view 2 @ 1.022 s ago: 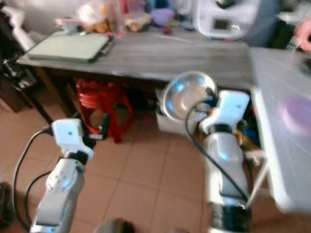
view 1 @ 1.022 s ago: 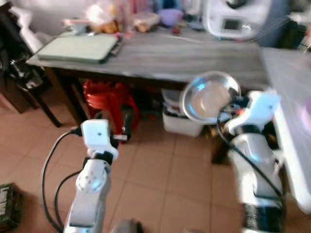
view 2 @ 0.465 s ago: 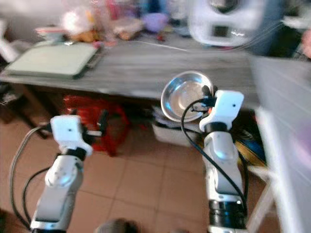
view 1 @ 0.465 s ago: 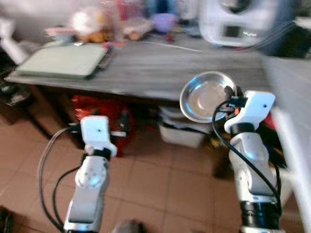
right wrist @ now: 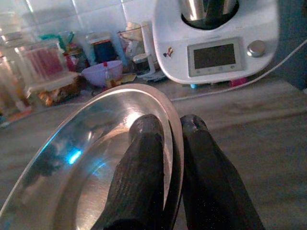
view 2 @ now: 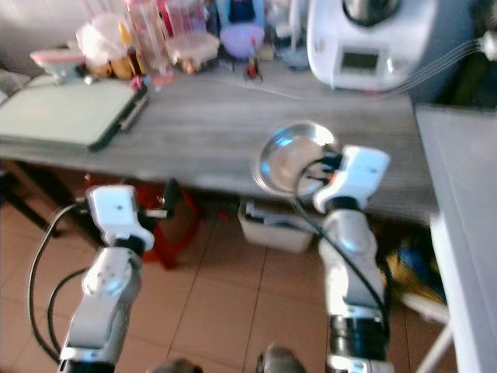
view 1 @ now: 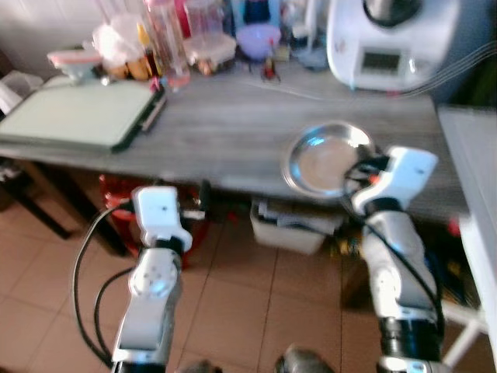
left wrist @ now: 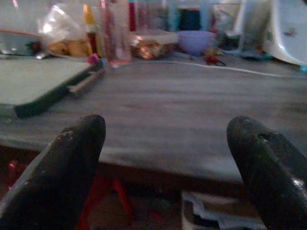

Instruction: Setting the table

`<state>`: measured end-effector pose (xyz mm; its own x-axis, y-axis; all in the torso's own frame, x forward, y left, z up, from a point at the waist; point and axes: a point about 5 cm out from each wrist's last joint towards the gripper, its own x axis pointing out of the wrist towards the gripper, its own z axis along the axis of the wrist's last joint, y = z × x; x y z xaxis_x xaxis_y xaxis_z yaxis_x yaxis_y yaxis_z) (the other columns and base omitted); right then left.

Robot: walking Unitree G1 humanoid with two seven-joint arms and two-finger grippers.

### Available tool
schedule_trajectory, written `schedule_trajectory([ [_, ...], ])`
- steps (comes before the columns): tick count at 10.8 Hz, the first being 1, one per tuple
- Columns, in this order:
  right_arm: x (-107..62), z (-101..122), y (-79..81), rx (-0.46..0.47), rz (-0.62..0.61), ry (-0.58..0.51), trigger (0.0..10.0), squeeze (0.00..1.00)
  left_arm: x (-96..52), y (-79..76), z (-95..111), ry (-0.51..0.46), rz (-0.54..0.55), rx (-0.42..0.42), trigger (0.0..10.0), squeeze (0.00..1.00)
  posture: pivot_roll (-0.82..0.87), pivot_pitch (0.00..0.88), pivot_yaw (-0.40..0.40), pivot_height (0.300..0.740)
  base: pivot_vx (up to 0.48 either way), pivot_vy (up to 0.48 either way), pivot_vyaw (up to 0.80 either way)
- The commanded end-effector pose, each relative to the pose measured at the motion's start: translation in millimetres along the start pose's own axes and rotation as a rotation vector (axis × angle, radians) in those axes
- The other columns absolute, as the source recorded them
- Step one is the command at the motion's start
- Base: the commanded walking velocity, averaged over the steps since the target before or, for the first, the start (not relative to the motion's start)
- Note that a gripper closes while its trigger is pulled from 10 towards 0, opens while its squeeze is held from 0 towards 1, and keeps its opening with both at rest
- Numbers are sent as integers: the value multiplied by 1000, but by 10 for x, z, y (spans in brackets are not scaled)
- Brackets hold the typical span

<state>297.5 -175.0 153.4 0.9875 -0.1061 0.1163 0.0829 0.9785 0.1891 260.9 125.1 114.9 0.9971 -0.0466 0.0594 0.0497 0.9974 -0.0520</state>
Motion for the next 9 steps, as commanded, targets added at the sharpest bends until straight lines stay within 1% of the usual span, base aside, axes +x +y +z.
schedule_trajectory([
  [1, 31, -21, 73, 15, 11, 18, 0, 0, -20, 73, -22, 8, 18, 18, 10000, 0, -17, 79, 46, 740, 465, 0, 0],
  [2, 51, -61, 49, 28, -11, 42, 0, 0, -18, 126, -51, 15, 23, 25, 10000, 0, -14, 80, 51, 740, 465, 0, 0],
  [3, 77, -93, 49, 50, -14, 67, 0, 0, -13, 156, -33, 6, 31, 9, 10000, 0, -12, 83, 50, 740, 454, 0, 0],
  [4, 98, -164, 71, 70, -16, 115, 0, 0, -6, 166, -16, -2, 37, 11, 10000, 0, -5, 91, 48, 740, 0, 0, 0],
  [5, 106, -279, 96, 28, -14, 183, 10000, 0, -13, 187, -21, 4, 55, 11, 10000, 0, -1, 90, 50, 740, 0, 0, 0],
  [6, 110, -346, 126, 29, 0, 209, 10000, 0, -29, 198, -39, 8, 65, 18, 10000, 0, 4, 92, 49, 740, 0, 0, 0],
  [7, 139, -345, 156, 19, 15, 198, 10000, 0, -44, 184, -35, 4, 60, 12, 10000, 0, 7, 88, 52, 740, 0, 0, 0],
  [8, 196, -420, 195, 83, 26, 264, 10000, 0, -50, 183, -32, 4, 57, 12, 10000, 0, 10, 86, 55, 740, 0, 0, 0],
  [9, 232, -439, 204, 70, 24, 282, 10000, 0, -42, 189, -32, 6, 57, 13, 10000, 0, 11, 87, 56, 740, 0, 0, 0],
])
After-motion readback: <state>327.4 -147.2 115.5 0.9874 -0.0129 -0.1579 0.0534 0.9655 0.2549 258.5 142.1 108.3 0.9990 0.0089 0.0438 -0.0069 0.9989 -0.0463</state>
